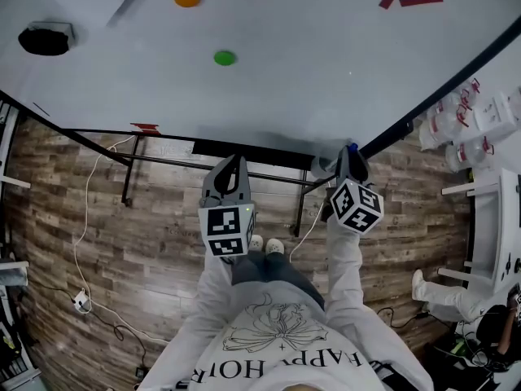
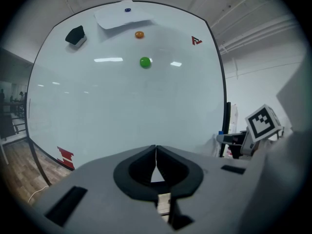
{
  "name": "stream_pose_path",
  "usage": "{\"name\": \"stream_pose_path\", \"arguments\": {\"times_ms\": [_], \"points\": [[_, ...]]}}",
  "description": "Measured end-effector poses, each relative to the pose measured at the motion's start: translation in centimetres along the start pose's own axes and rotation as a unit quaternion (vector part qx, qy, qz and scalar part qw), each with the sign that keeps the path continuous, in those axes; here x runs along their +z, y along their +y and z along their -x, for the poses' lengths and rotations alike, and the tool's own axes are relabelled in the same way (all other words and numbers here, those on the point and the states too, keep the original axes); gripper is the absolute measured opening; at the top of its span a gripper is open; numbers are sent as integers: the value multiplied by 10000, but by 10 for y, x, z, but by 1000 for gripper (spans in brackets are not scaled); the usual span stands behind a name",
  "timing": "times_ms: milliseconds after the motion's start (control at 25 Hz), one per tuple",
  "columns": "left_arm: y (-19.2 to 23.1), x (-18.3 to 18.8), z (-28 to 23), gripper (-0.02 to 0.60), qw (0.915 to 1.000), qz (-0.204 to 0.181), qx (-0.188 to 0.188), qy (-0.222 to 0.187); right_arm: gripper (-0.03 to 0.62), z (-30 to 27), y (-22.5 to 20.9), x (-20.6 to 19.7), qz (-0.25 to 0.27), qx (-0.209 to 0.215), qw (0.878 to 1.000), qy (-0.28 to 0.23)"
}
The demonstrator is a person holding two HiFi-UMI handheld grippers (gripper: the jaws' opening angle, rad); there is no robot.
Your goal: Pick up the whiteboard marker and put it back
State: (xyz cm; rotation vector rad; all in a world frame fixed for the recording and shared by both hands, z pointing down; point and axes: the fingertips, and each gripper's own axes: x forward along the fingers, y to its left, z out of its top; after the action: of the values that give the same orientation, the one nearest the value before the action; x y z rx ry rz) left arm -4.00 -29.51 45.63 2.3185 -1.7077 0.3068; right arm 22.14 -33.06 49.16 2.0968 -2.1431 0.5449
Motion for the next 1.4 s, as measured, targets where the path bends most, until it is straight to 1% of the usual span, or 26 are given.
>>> {"name": "stream_pose_path", "arguments": {"times_ms": [440,560,720,800,920,1040,1120,1160,1240,1400], "points": [[11,32,18,6,9990,47,143,-409,61,26,31,61,418,319,9968,-609],[16,37,23,6,9987,41,198,-477,61,26,40,69,490,408,9955,-699],[23,36,31,6,9982,72,304,-508,61,25,57,68,586,606,9942,-673],[27,38,34,6,9978,75,391,-528,61,22,70,66,850,740,9917,-617],[36,36,39,6,9974,96,494,-521,61,15,93,61,1462,940,9834,-519],[47,29,45,6,9969,172,619,-464,61,8,123,51,2064,1209,9701,-416],[55,23,49,6,9963,231,707,-424,61,2,143,38,2539,1381,9569,-271],[59,19,51,6,9960,263,749,-398,60,-2,152,30,2814,1444,9485,-178],[68,12,54,6,9954,332,835,-338,61,-11,170,12,3414,1521,9275,6],[86,-2,59,6,9938,449,986,-247,61,-29,192,-35,4523,1599,8764,415]]}}
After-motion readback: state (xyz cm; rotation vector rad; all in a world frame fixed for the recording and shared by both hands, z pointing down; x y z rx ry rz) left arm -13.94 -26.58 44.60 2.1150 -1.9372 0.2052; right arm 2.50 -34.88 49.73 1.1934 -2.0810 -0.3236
